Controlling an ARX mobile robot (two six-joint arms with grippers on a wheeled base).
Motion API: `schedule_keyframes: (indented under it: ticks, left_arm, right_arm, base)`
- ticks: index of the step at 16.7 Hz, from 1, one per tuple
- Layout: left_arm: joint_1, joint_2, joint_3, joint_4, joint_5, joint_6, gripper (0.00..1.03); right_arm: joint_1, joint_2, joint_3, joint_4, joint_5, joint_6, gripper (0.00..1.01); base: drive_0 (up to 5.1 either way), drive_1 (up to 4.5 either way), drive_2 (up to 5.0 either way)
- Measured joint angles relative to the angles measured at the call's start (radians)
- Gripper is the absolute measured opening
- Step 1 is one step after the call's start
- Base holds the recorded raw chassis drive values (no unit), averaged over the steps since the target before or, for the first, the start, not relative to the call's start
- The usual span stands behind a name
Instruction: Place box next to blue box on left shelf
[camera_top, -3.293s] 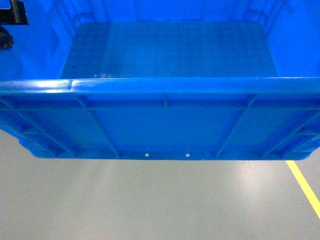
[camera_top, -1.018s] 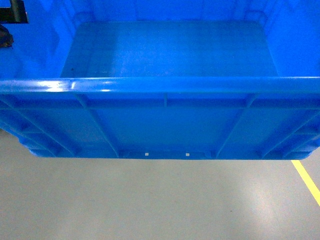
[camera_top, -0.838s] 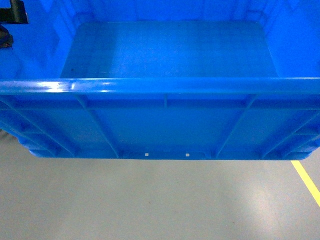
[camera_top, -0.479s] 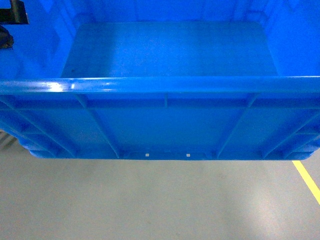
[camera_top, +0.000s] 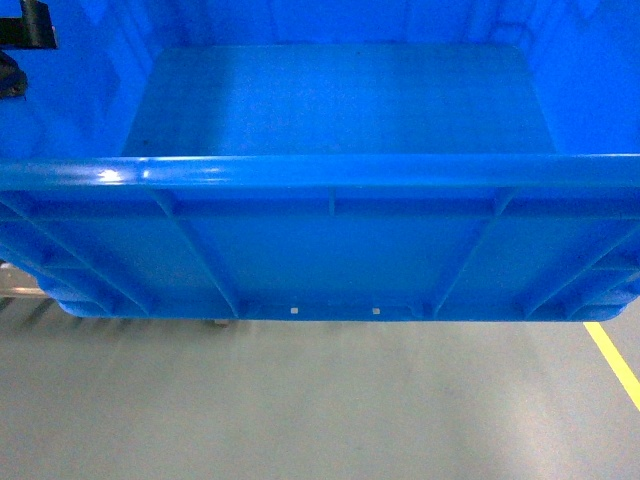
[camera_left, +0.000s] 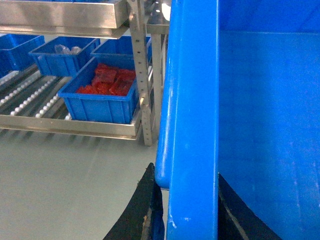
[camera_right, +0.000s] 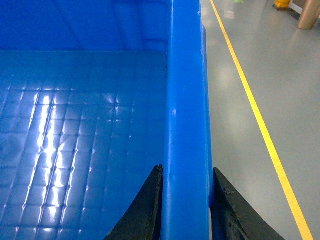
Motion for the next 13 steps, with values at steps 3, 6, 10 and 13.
schedule_keyframes:
  ticks: [3,6,10,13]
  left_arm:
    - [0.0,0.0,0.0,0.001,0.0,-0.001,0.16]
    - [0.0,0.0,0.0,0.002,0.0,-0.002,0.16]
    - [0.0,0.0,0.0,0.003,-0.001,0.0,0.16]
    - [0.0,0.002,0.0,0.003,0.0,0.001,0.16]
  right_arm:
    - [0.0,0.0,0.0,0.002,0.0,0.0,0.21]
    - [0.0,0.0,0.0,0.005,0.0,0.0,0.21]
    - [0.0,0.0,0.0,0.002,0.0,0.0,0.21]
    - [0.0,0.006,0.0,0.001,-0.001,0.0,0.21]
  base:
    - [0.0,4.36,-4.3]
    - [0.1,4.38,-4.3]
    - [-0.1,4.27,-4.4]
    - [0.0,0.0,0.0]
